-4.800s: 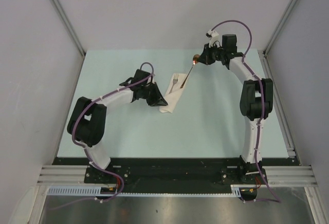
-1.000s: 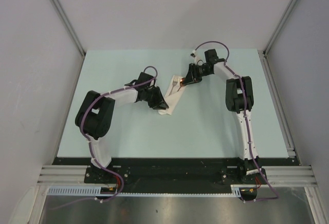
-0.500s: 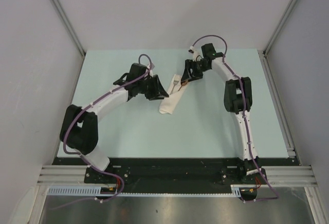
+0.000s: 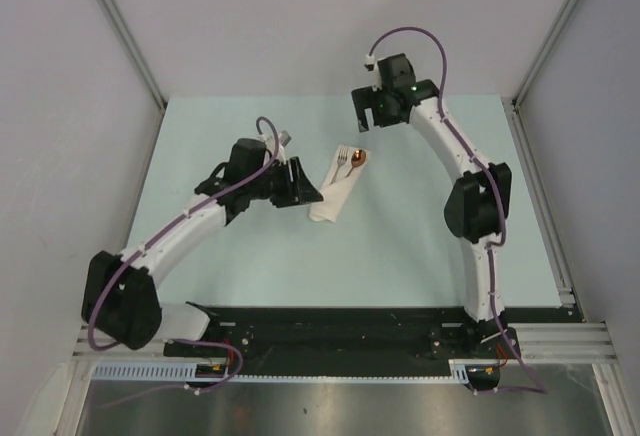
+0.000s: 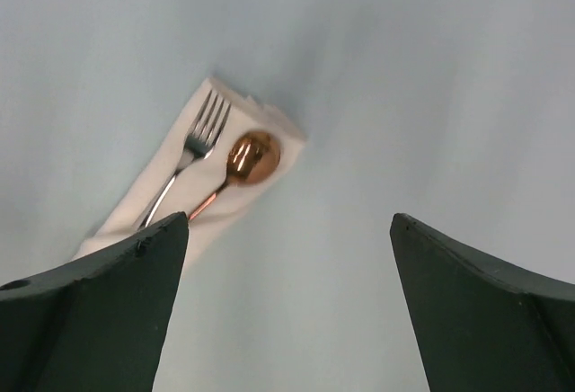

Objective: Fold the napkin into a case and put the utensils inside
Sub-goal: Reset both arms

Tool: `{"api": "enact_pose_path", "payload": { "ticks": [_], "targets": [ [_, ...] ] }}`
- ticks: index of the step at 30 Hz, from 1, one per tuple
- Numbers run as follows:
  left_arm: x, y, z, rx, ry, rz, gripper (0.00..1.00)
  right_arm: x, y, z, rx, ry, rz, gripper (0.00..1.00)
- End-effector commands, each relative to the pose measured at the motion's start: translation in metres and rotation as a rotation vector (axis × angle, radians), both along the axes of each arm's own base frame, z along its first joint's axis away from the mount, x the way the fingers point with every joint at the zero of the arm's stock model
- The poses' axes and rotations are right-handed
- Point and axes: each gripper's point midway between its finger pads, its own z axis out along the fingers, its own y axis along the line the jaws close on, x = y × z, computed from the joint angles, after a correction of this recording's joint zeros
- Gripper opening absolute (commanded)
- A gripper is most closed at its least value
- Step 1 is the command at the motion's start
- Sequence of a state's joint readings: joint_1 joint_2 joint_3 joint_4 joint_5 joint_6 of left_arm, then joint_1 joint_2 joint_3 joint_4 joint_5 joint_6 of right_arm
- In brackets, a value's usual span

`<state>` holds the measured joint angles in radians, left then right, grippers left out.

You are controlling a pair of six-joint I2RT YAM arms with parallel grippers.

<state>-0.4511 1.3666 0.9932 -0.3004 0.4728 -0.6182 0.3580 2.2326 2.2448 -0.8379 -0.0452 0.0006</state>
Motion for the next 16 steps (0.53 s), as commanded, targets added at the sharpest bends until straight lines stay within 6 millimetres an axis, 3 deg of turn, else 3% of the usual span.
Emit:
{"api": "enact_pose_path", "payload": {
  "ticks": [1, 2, 3, 4, 5, 6, 7, 8, 9, 10, 11, 12, 13, 14, 16],
  "targets": [
    [-0.022, -0.005, 0.041, -0.066, -0.227, -0.061, 0.56, -0.059, 0.006, 0.034, -0.229, -0.146, -0.123, 1.0],
    [-0.03, -0.009, 0.064, -0.11, -0.319, -0.068, 0.6, -0.078, 0.008, 0.064, -0.188, -0.218, -0.137, 1.0],
    [-0.031, -0.007, 0.066, -0.108, -0.354, -0.034, 0.61, -0.094, 0.007, 0.026, -0.203, -0.199, -0.15, 1.0],
    [-0.037, -0.007, 0.057, -0.106, -0.357, -0.029, 0.62, -0.106, 0.007, 0.03, -0.147, -0.231, -0.205, 1.0],
    [-0.047, -0.011, 0.065, -0.127, -0.394, -0.042, 0.69, -0.129, 0.013, 0.043, -0.076, -0.269, -0.221, 1.0],
    [-0.05, -0.013, 0.065, -0.127, -0.41, -0.048, 0.7, -0.137, 0.015, 0.047, -0.003, -0.296, -0.256, 1.0],
    [-0.055, -0.019, 0.063, -0.121, -0.411, -0.069, 0.7, -0.159, 0.01, 0.009, 0.042, -0.222, -0.319, 1.0],
    [-0.06, -0.023, 0.062, -0.122, -0.414, -0.095, 0.7, -0.17, 0.017, 0.006, 0.114, -0.227, -0.336, 1.0],
    [-0.063, -0.025, 0.066, -0.126, -0.437, -0.115, 0.7, -0.185, 0.019, 0.019, 0.202, -0.243, -0.331, 1.0],
    [-0.069, -0.029, 0.066, -0.131, -0.447, -0.137, 0.7, -0.208, 0.021, -0.014, 0.216, -0.173, -0.296, 1.0],
    [-0.075, -0.029, 0.071, -0.145, -0.47, -0.146, 0.7, -0.221, 0.036, -0.007, 0.274, -0.204, -0.255, 1.0],
    [-0.076, -0.03, 0.077, -0.17, -0.504, -0.143, 0.7, -0.232, 0.036, 0.002, 0.322, -0.233, -0.241, 1.0],
    [-0.08, -0.032, 0.079, -0.187, -0.515, -0.154, 0.7, -0.243, 0.037, -0.01, 0.349, -0.215, -0.232, 1.0],
    [-0.084, -0.033, 0.083, -0.206, -0.522, -0.161, 0.7, -0.249, 0.042, -0.007, 0.395, -0.208, -0.227, 1.0],
    [-0.094, -0.036, 0.092, -0.253, -0.533, -0.2, 0.7, -0.261, 0.044, 0.014, 0.463, -0.243, -0.214, 1.0]
  ]
}}
